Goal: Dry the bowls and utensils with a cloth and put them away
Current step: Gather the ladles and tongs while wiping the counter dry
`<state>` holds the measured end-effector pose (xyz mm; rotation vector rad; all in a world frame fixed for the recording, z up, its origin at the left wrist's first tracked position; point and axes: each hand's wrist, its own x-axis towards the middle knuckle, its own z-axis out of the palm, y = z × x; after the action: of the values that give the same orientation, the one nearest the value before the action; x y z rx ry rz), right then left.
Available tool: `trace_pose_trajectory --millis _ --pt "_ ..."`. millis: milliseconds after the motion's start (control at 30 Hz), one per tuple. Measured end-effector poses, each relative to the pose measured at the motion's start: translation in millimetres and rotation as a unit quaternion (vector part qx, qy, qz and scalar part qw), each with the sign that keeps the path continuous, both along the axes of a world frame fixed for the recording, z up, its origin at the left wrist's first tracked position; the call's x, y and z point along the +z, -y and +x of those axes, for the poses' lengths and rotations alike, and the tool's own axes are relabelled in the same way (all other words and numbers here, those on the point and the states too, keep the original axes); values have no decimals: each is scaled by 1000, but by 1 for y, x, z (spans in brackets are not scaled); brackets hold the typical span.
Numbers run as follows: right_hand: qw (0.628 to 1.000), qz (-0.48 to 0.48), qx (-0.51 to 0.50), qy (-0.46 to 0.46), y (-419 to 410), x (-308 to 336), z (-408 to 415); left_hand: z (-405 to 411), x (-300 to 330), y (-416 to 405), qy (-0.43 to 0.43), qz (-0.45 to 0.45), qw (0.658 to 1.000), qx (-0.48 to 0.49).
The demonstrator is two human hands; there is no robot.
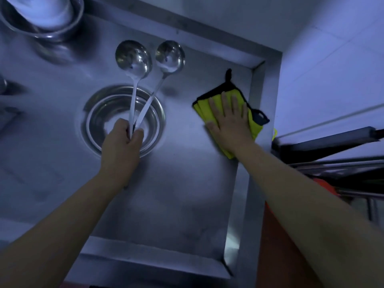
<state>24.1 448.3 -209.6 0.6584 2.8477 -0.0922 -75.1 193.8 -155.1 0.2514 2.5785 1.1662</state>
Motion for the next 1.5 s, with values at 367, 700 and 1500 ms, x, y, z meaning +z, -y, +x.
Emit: trace_pose_trajectory --millis 367,700,1500 --pt "989 -20 -142 -22 190 8 117 -10 12 118 26 -37 996 -83" --pt "980 -12 -197 4 331 12 24 -81 13 271 -75 -226 969 -68" --pt "985 11 -173 7 397 8 -59 -182 -1 330 -43 -247 967 -53"
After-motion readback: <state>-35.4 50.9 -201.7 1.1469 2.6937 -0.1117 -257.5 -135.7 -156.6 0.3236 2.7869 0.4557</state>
